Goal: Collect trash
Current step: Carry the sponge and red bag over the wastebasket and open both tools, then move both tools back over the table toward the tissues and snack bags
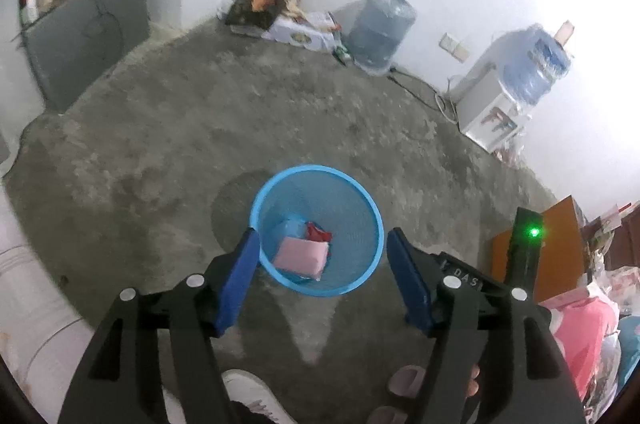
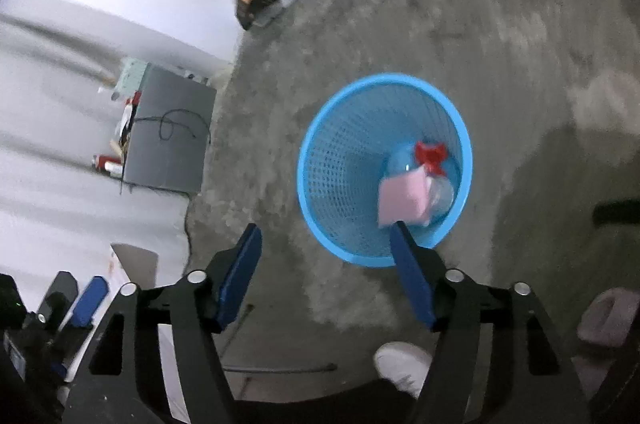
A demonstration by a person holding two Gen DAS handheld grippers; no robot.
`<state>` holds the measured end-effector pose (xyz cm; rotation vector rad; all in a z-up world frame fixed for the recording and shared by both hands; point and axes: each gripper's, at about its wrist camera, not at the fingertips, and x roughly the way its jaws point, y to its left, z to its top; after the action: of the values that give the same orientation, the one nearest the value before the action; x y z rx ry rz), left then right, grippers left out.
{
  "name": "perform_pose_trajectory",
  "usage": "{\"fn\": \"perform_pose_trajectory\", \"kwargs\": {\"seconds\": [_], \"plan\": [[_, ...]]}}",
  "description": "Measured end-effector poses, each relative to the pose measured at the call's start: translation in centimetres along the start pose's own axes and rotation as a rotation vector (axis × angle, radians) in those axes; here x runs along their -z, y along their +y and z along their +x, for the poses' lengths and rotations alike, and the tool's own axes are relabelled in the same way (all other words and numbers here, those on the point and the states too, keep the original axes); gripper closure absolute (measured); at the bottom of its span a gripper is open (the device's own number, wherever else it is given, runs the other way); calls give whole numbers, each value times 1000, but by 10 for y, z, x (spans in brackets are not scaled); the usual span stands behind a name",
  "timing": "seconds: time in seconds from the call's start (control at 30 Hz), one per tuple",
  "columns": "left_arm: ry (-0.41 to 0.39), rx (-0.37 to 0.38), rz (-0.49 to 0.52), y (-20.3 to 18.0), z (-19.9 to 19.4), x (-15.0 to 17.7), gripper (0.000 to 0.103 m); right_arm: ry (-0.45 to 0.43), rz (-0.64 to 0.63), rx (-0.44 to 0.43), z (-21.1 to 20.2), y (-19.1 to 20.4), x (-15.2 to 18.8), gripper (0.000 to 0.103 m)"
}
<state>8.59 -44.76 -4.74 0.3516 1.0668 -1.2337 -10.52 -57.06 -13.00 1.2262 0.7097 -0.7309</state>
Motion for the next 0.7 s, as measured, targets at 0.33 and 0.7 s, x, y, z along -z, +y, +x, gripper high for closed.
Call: {"fn": "perform_pose_trajectory", "kwargs": {"seconds": [0.33,0.7], "plan": [[-159,-14,-68,42,-112,41,32,-87,-242,8,-35,55,24,24],[-349,-219,-210,120,-261,151,26,-9,-398,-208,-76,99,48,21]]}}
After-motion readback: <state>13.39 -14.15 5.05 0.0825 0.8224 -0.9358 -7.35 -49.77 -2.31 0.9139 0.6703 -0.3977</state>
